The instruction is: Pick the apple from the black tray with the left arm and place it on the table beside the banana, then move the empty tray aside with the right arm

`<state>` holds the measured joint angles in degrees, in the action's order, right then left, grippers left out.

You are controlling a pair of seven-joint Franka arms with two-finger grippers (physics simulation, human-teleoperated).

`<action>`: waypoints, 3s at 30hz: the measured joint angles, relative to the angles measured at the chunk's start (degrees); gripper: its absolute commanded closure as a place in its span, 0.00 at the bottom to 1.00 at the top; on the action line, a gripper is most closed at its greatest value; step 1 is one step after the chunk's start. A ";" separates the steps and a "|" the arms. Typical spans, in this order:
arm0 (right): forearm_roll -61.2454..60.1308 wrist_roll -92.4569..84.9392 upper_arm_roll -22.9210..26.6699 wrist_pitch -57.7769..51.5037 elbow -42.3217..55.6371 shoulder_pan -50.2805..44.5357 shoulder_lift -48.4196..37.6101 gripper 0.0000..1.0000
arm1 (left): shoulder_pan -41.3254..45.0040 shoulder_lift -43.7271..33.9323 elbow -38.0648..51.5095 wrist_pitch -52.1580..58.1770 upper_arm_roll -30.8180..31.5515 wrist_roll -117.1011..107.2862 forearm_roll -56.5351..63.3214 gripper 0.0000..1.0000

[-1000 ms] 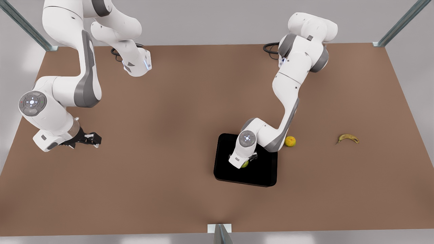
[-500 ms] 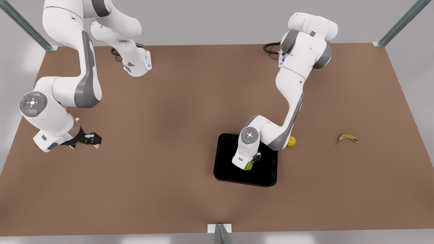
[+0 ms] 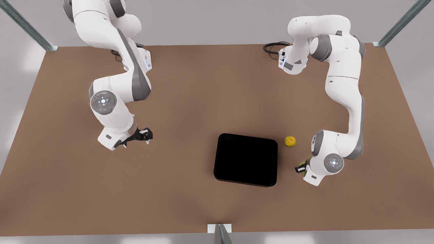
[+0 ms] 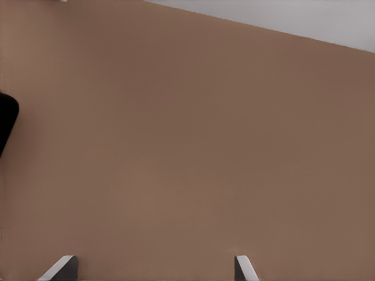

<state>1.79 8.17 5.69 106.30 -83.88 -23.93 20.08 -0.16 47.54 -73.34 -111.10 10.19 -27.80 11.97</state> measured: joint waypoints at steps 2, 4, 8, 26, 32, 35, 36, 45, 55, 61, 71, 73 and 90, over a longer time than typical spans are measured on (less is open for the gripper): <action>-0.25 2.58 -1.22 0.33 1.74 -1.14 2.43 0.00 | -0.04 -0.30 0.41 -0.72 0.00 2.13 -0.05 0.00; -2.03 5.49 -2.87 0.92 4.52 -1.51 5.50 0.00 | -0.25 -0.92 1.33 -0.82 0.16 4.10 -0.15 0.00; -5.19 13.25 -4.62 3.80 10.73 -4.62 12.40 0.00 | -6.34 -25.95 -8.96 6.22 2.55 8.88 -6.29 0.00; -6.58 45.37 -10.30 23.00 16.46 -10.63 28.80 0.00 | -6.55 -34.46 -11.19 16.64 3.59 16.00 -13.44 0.00; -6.46 50.59 -10.35 25.09 16.05 -11.47 30.97 0.00 | -6.51 -34.24 -11.08 17.22 3.67 17.08 -13.83 0.00; -6.41 51.65 -10.31 25.56 15.97 -11.41 32.18 0.00 | -6.52 -34.20 -11.07 17.21 3.67 17.50 -13.84 0.00; -6.39 51.81 -10.26 25.70 16.06 -11.29 32.85 0.00 | -6.52 -34.19 -11.07 17.21 3.67 17.63 -13.85 0.00; -6.34 52.01 -10.32 27.69 16.51 -11.72 35.53 0.02 | -6.49 -34.10 -11.06 17.21 3.70 18.49 -13.92 0.00; -6.53 49.62 -10.52 29.09 16.52 -11.78 36.74 0.66 | -6.43 -33.86 -11.06 17.15 3.75 19.06 -14.08 0.00; -6.65 47.64 -10.77 29.20 16.43 -11.69 36.34 0.76 | -6.44 -33.86 -11.06 17.13 3.70 19.28 -14.17 0.00; -6.45 42.74 -10.43 24.37 16.08 -9.10 27.29 0.79 | -6.43 -33.77 -11.06 17.12 3.73 19.51 -14.18 0.00; -6.44 40.63 -10.42 21.45 16.08 -6.87 24.73 0.80 | -6.43 -33.77 -11.03 17.12 3.69 19.54 -14.18 0.00; -6.78 -1.15 3.03 -1.56 15.89 14.13 13.04 0.82 | -6.41 -33.68 -10.98 17.12 3.68 19.67 -14.26 0.00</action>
<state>-4.99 7.02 8.72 104.73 -67.99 -9.80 33.13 -6.57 13.86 -84.32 -93.98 13.86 -8.13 -2.29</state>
